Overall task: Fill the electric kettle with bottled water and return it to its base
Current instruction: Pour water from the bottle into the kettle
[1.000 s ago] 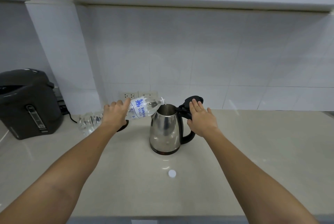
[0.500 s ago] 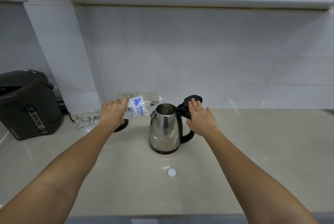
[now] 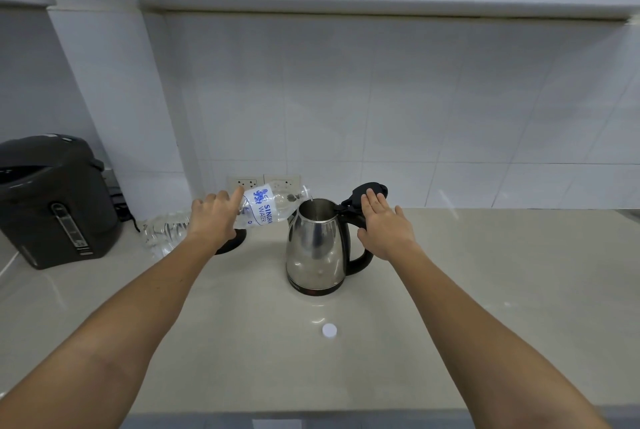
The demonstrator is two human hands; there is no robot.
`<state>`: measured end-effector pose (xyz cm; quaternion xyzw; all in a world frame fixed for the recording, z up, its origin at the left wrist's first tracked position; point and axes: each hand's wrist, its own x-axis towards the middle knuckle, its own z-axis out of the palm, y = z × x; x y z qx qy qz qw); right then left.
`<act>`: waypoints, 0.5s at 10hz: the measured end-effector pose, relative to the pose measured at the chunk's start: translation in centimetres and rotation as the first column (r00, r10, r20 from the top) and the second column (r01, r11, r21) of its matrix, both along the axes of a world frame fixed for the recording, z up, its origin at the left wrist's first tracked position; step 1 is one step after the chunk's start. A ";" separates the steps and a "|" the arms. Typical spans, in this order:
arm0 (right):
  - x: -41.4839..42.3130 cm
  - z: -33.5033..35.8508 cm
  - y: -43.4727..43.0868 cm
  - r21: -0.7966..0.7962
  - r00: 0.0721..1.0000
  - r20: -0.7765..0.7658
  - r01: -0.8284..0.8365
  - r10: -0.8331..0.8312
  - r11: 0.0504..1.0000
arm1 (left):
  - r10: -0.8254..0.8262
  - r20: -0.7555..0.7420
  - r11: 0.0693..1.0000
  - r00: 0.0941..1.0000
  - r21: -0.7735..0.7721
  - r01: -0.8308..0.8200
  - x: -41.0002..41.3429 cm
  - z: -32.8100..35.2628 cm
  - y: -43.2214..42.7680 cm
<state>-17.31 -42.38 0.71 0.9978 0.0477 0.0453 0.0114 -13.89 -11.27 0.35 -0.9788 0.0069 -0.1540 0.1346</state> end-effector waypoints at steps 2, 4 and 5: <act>0.0 0.1 0.1 -0.002 1.000 0.000 0.001 -0.001 1.000 | 0.001 -0.007 1.000 1.000 -0.009 -0.001 0.0 0.0 0.1; -0.1 0.1 0.0 0.006 1.000 0.000 0.000 0.000 1.000 | 0.007 -0.005 1.000 1.000 0.003 -0.007 -0.1 -0.1 0.0; 0.0 0.0 0.0 0.004 1.000 0.003 -0.003 0.002 1.000 | 0.006 -0.006 1.000 1.000 0.009 -0.006 0.0 -0.1 0.1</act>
